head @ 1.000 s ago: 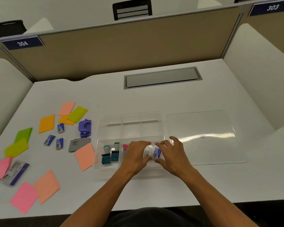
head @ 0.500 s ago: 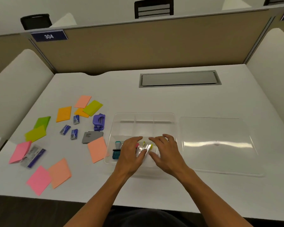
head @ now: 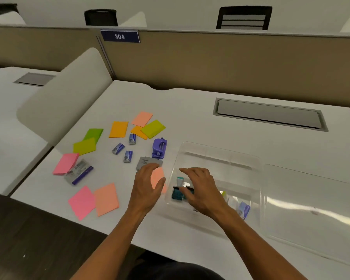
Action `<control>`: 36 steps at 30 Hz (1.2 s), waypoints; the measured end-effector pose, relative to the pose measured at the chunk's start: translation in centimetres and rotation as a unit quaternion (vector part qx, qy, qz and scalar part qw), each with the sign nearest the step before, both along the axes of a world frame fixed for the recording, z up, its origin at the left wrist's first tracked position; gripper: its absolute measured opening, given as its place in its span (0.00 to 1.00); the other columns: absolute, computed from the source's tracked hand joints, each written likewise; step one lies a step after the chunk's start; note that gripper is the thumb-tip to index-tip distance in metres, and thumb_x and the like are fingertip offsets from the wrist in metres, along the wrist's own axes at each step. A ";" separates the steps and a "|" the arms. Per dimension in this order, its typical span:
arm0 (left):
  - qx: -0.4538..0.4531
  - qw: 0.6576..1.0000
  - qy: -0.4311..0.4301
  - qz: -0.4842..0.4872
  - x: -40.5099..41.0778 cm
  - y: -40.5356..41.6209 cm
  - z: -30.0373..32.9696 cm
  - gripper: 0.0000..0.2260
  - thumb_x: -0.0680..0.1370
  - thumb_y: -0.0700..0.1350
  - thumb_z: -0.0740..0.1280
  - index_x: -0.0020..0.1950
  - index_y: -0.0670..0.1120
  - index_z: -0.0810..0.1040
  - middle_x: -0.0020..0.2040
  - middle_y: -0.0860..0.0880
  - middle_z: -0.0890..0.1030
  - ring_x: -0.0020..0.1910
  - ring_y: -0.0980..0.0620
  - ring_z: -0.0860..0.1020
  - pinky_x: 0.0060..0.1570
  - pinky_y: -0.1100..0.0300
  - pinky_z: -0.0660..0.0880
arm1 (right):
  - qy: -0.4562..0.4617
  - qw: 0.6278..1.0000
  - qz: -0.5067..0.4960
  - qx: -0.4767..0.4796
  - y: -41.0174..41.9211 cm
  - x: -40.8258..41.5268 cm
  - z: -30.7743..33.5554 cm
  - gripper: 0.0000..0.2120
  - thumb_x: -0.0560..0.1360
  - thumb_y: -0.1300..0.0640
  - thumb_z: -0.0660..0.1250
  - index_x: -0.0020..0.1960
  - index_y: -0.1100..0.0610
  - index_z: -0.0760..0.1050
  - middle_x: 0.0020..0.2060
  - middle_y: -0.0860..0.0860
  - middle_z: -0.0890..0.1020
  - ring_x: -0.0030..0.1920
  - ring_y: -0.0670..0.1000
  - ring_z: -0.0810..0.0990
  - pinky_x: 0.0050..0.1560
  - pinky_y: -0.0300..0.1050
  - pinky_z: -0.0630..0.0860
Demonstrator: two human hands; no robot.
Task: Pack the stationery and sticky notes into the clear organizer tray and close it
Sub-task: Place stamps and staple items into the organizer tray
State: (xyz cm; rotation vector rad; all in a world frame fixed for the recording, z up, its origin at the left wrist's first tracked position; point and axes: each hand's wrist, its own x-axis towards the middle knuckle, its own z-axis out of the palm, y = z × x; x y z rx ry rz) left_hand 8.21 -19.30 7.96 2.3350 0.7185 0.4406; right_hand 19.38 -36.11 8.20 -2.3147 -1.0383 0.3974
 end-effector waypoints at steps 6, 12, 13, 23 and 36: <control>-0.027 0.998 0.016 0.055 -2.5 5.4 -0.7 0.24 0.75 0.47 0.71 0.70 0.49 0.70 0.70 0.48 0.70 0.70 0.50 0.67 0.64 0.60 0.64 | -0.002 0.999 0.041 -0.025 5.0 -0.9 0.6 0.28 0.78 0.44 0.63 0.75 0.46 0.61 0.72 0.48 0.68 0.71 0.51 0.62 0.72 0.50 0.62; -0.040 0.996 0.024 0.074 -4.2 10.9 -1.4 0.23 0.75 0.45 0.71 0.68 0.45 0.72 0.69 0.46 0.71 0.69 0.48 0.69 0.66 0.57 0.66 | -0.004 0.997 0.055 -0.045 10.6 -1.7 0.6 0.29 0.78 0.45 0.64 0.76 0.47 0.59 0.73 0.49 0.66 0.72 0.51 0.60 0.73 0.50 0.60; -0.044 0.996 0.026 0.076 -4.3 11.7 -1.5 0.23 0.75 0.45 0.71 0.69 0.45 0.71 0.70 0.46 0.70 0.69 0.48 0.68 0.67 0.55 0.66 | 0.002 0.997 0.054 -0.048 11.5 -1.9 0.4 0.29 0.78 0.45 0.64 0.76 0.47 0.59 0.74 0.49 0.65 0.72 0.51 0.60 0.73 0.50 0.61; -0.020 0.991 0.131 0.025 -3.9 18.6 -4.2 0.30 0.77 0.52 0.67 0.76 0.48 0.60 0.76 0.47 0.61 0.74 0.47 0.59 0.70 0.52 0.62 | 0.014 0.995 0.057 -0.083 19.8 -2.6 -1.8 0.33 0.77 0.44 0.65 0.77 0.46 0.56 0.74 0.49 0.63 0.73 0.52 0.60 0.72 0.48 0.60; 0.094 0.962 0.250 -0.058 0.8 25.8 -6.3 0.46 0.69 0.36 0.74 0.78 0.55 0.51 0.79 0.47 0.51 0.77 0.42 0.52 0.71 0.49 0.60 | 0.009 0.979 0.094 -0.182 28.3 -1.0 -3.4 0.40 0.76 0.50 0.69 0.79 0.52 0.48 0.79 0.52 0.53 0.77 0.54 0.54 0.74 0.52 0.59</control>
